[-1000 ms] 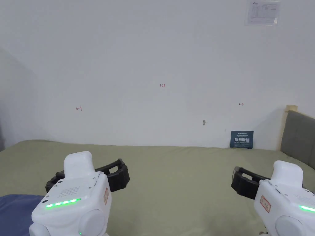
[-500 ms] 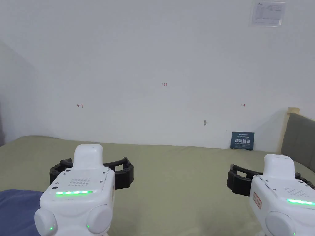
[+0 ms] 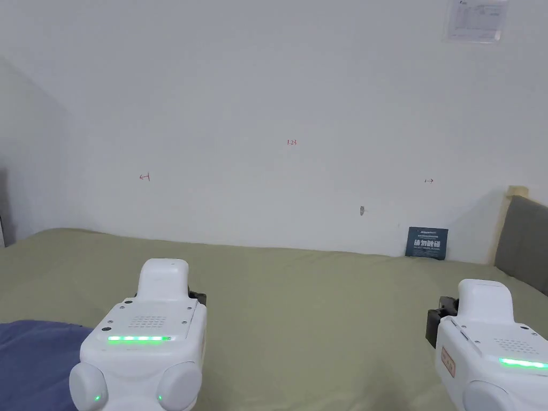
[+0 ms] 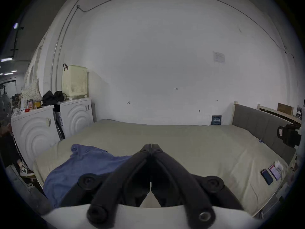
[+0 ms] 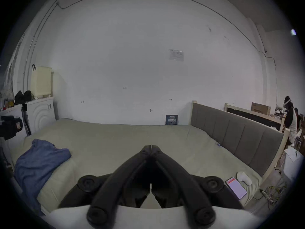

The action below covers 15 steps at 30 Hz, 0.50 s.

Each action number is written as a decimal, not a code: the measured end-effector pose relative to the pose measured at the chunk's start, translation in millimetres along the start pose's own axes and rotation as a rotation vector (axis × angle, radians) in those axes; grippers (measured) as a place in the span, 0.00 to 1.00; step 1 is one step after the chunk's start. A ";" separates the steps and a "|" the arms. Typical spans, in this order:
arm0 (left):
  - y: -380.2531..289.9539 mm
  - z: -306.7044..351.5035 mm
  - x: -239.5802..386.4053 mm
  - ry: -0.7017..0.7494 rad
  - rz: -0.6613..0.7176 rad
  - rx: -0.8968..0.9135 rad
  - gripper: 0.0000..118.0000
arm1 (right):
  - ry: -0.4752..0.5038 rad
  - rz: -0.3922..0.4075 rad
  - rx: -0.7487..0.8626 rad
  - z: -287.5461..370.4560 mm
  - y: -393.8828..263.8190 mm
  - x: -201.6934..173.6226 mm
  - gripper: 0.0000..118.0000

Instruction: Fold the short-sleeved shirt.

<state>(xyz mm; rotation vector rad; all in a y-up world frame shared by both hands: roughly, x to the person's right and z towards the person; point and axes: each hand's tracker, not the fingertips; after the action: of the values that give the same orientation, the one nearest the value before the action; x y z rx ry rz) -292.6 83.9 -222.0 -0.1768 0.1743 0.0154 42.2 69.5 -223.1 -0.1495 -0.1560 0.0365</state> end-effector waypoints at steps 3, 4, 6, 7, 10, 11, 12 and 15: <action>1.8 1.8 -10.3 0.024 0.004 0.003 0.00 | 0.048 0.017 -0.006 0.1 8.7 -16.8 0.00; 3.1 5.2 -17.1 0.043 0.006 0.004 0.00 | 0.084 0.035 0.002 -0.6 7.5 -27.1 0.00; 3.8 9.3 -32.9 0.069 0.021 0.007 0.00 | 0.120 0.051 0.016 -0.1 15.2 -46.0 0.00; 3.8 11.9 -42.4 0.097 0.025 0.008 0.00 | 0.160 0.057 0.015 -1.3 14.7 -59.8 0.00; 3.2 27.8 -76.1 0.164 0.028 0.008 0.00 | 0.261 0.059 0.019 -0.9 21.6 -100.6 0.00; 1.6 36.3 -88.8 0.207 0.022 0.011 0.00 | 0.299 0.057 0.021 -0.4 21.5 -117.0 0.00; -0.1 45.3 -99.5 0.240 0.014 0.015 0.00 | 0.334 0.051 0.022 0.7 21.3 -130.9 0.00; -7.0 67.9 -138.4 0.346 0.042 0.015 0.00 | 0.440 0.049 0.023 8.9 26.0 -174.8 0.00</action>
<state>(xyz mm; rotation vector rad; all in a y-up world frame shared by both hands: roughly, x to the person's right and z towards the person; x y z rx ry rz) -417.1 89.0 -130.9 -0.1597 0.5229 0.0256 -132.5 88.1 -244.9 -0.1352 0.2872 0.0532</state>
